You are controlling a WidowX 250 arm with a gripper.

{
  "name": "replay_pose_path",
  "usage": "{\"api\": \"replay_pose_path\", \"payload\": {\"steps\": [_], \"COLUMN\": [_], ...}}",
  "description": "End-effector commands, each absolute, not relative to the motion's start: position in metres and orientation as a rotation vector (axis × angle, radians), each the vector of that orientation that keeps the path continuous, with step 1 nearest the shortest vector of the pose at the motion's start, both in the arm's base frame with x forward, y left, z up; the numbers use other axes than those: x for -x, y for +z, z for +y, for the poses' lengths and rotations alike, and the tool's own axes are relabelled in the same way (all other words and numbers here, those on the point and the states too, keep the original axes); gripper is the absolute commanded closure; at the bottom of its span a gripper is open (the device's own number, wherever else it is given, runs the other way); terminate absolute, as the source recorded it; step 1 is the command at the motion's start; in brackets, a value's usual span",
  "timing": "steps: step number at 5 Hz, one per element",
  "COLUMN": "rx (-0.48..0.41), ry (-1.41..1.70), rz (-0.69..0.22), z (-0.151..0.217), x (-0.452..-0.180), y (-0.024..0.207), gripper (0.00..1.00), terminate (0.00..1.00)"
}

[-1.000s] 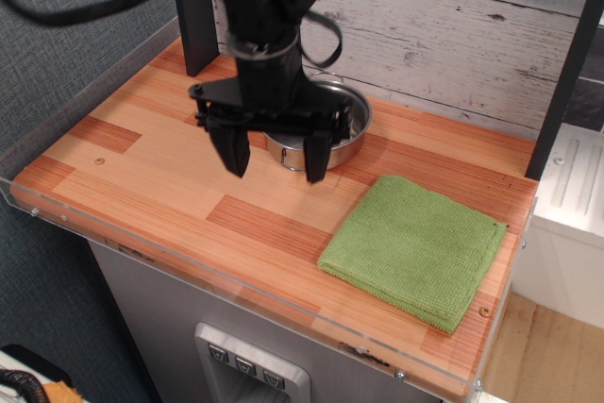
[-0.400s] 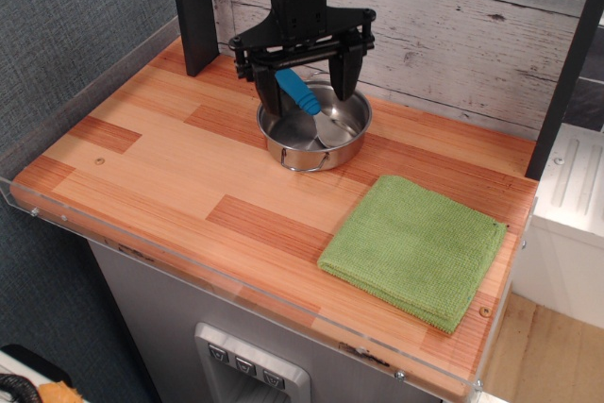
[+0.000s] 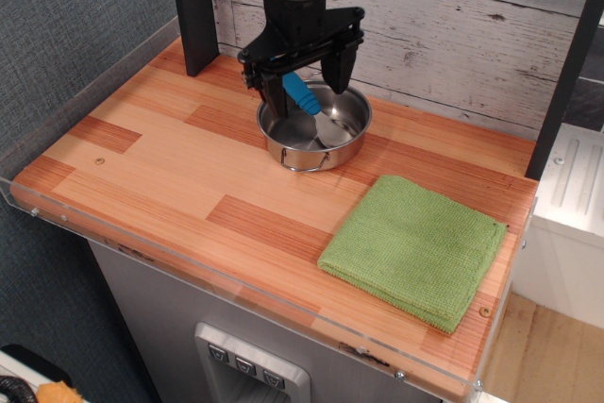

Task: Place the spoon so that the handle points away from the empty corner.

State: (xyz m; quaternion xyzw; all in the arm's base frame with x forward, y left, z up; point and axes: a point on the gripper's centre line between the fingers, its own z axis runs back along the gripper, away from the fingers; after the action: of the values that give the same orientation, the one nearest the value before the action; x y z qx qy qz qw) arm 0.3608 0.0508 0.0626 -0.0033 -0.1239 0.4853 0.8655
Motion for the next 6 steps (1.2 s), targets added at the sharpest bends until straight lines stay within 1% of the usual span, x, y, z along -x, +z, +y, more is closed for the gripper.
{"api": "replay_pose_path", "payload": {"steps": [1, 2, 4, 5, 6], "rx": [0.045, 0.061, 0.025, 0.033, 0.022], "ry": [1.137, 1.14, 1.149, 1.159, 1.155], "rz": [-0.304, -0.286, -0.244, -0.236, -0.223], "z": [0.064, 0.063, 0.062, 0.064, 0.065], "x": [-0.379, -0.386, -0.388, -0.388, -0.389], "y": [0.064, 0.059, 0.044, 0.04, 0.035], "gripper": [0.0, 0.0, 0.0, 0.0, 0.0], "terminate": [0.0, 0.0, 0.0, 0.0, 0.0]}}
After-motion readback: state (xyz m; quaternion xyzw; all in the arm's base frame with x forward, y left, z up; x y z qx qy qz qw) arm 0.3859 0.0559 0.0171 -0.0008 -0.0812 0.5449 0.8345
